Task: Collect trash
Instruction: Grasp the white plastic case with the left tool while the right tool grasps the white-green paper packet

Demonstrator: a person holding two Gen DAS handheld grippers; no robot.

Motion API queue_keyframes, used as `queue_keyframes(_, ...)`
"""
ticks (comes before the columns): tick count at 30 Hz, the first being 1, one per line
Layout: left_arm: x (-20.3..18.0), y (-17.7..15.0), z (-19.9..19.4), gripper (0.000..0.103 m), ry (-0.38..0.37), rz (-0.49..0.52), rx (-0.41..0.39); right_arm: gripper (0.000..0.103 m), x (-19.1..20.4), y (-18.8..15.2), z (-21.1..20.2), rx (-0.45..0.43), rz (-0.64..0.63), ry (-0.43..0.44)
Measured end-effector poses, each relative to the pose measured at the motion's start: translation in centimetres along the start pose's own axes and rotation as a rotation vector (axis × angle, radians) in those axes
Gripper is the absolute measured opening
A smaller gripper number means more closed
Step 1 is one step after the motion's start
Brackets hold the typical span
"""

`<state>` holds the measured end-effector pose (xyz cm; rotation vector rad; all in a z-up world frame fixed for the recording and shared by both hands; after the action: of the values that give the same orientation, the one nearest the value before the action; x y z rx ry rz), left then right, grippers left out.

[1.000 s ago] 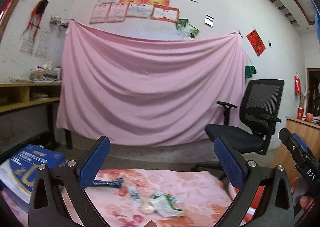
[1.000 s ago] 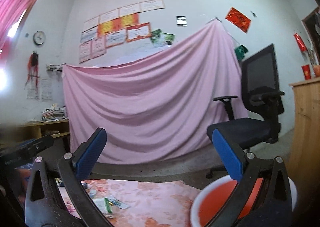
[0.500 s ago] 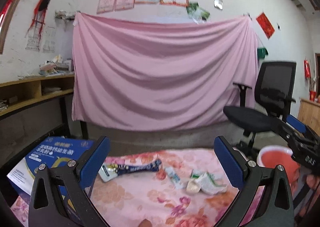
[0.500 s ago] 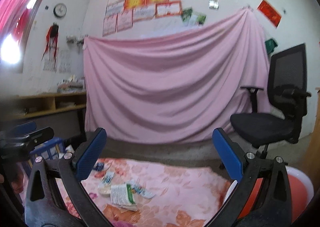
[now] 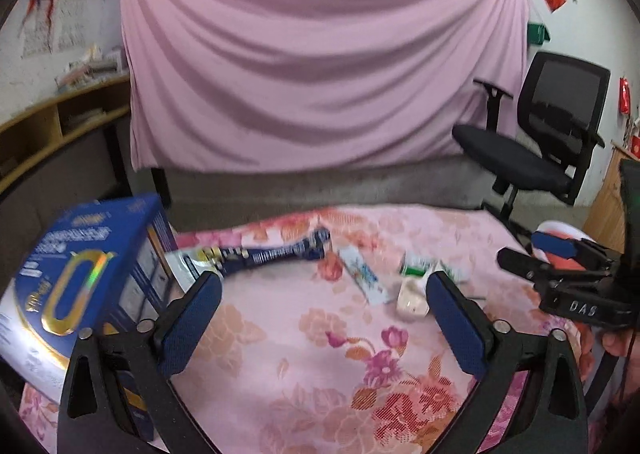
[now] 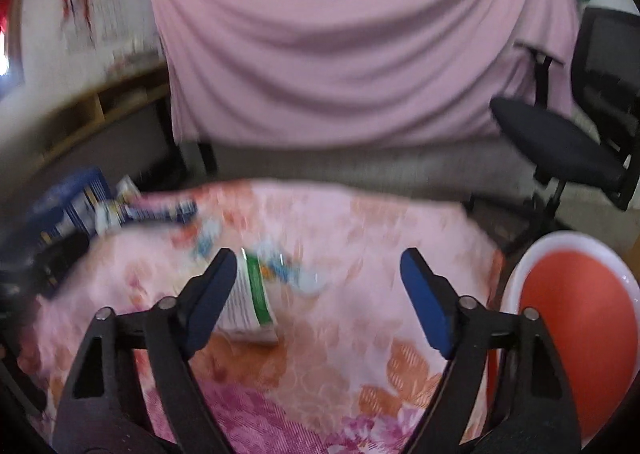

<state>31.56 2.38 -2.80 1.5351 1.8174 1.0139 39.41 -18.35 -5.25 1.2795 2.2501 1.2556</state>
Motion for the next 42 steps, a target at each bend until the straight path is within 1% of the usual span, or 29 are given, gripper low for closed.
queue_keyframes(1,-0.1,-0.1,0.5,0.086,-0.008,0.001,0.028,0.095,0.1,-0.2,0.4,0.021,0.000,0.016)
queue_keyframes(2,-0.1,-0.3,1.0,0.080,-0.014,0.003,0.053,0.095,0.3,-0.4,0.8,0.048,-0.003,0.039)
queue_keyframes(6,-0.4,-0.9,2.9,0.067,-0.041,0.012,0.159,0.094,1.5,-1.1,1.9,0.120,-0.020,0.119)
queue_keyframes(7,-0.5,-1.1,3.3,0.066,-0.043,0.014,0.182,0.094,1.8,-1.4,2.2,0.144,-0.031,0.137)
queue_keyframes(9,-0.7,-1.4,4.0,0.066,-0.073,0.012,0.225,0.094,2.3,-1.7,2.6,0.173,-0.048,0.148)
queue_keyframes(12,-0.5,-1.7,4.4,0.066,-0.093,-0.002,0.265,0.094,2.9,-2.3,4.0,0.243,-0.069,0.169)
queue_keyframes(14,-0.4,-1.9,4.7,0.066,-0.111,-0.012,0.285,0.091,3.0,-2.7,4.8,0.285,-0.064,0.179)
queue_keyframes(16,-0.3,-2.0,4.5,0.066,-0.133,-0.018,0.299,0.077,2.9,-3.0,5.5,0.322,-0.049,0.194)
queue_keyframes(19,-0.6,-1.8,4.4,0.066,-0.175,-0.015,0.316,0.076,2.7,-3.0,5.4,0.315,-0.033,0.204)
queue_keyframes(21,-1.1,-1.8,4.2,0.066,-0.195,-0.002,0.324,0.076,2.5,-3.0,5.3,0.316,-0.023,0.212)
queue_keyframes(23,-1.9,-1.8,4.2,0.066,-0.230,0.020,0.324,0.076,2.0,-3.1,4.8,0.309,-0.002,0.218)
queue_keyframes(26,-3.3,-1.8,4.4,0.066,-0.249,0.059,0.332,0.076,0.7,-3.1,3.9,0.299,0.015,0.190)
queue_keyframes(31,-5.9,-1.3,5.4,0.066,-0.254,0.138,0.356,0.076,-1.7,-3.4,2.6,0.288,0.060,0.143)
queue_keyframes(34,-7.0,-1.4,6.2,0.056,-0.239,0.180,0.378,0.076,-2.8,-3.6,2.4,0.287,0.087,0.131)
queue_keyframes(36,-7.3,-1.4,6.7,0.054,-0.230,0.186,0.386,0.076,-3.2,-3.7,2.2,0.283,0.098,0.135)
queue_keyframes(39,-7.6,-1.2,7.1,0.044,-0.221,0.179,0.395,0.076,-3.4,-3.8,2.0,0.278,0.107,0.149)
queue_keyframes(41,-7.7,-1.3,7.3,0.028,-0.214,0.189,0.403,0.076,-3.4,-3.8,1.9,0.276,0.106,0.154)
queue_keyframes(42,-7.9,-1.3,7.3,0.025,-0.205,0.198,0.402,0.076,-3.5,-3.8,1.8,0.275,0.107,0.155)
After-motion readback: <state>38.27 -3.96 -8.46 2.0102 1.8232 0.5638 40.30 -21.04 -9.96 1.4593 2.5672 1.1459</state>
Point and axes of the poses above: each gripper's, at about its wrist camera, not at the fingertips, and z roughly the way its jaws point, x to its left, y to its top, the point moved 5 cm from there along z, roughly the way its jaws point, and after that the axes turned 10 degrees about y, right-handed, at the moved point
